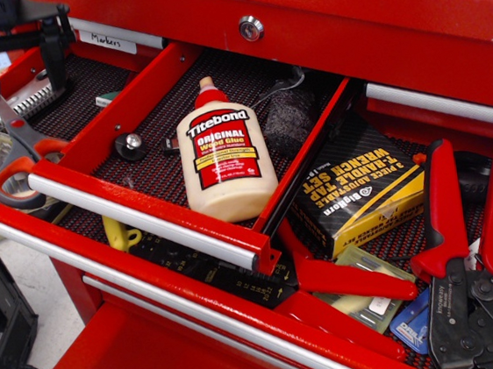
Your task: Pick up scissors and put into drawer
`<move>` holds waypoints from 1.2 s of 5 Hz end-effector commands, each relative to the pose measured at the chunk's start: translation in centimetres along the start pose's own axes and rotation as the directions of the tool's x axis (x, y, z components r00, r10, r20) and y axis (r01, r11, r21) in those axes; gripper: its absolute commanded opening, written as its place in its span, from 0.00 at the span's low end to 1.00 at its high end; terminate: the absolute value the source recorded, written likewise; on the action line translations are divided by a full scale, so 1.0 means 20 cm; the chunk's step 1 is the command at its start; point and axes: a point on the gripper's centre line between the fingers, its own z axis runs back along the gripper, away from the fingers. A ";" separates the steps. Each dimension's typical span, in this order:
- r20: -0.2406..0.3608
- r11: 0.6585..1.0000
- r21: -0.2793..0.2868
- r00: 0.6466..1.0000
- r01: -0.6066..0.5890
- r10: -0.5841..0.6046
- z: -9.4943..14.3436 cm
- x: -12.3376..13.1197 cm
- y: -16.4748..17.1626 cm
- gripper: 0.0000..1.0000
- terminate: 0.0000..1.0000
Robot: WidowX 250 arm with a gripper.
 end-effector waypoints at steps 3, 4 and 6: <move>-0.004 0.995 -0.102 1.000 -0.013 0.013 -0.22 -0.04 0.18 1.00 0.00; -0.009 0.990 -0.142 1.000 -0.011 0.010 -0.28 -0.05 0.18 1.00 0.00; -0.150 0.997 -0.066 0.989 -0.029 0.019 -0.07 -0.01 0.15 0.00 0.00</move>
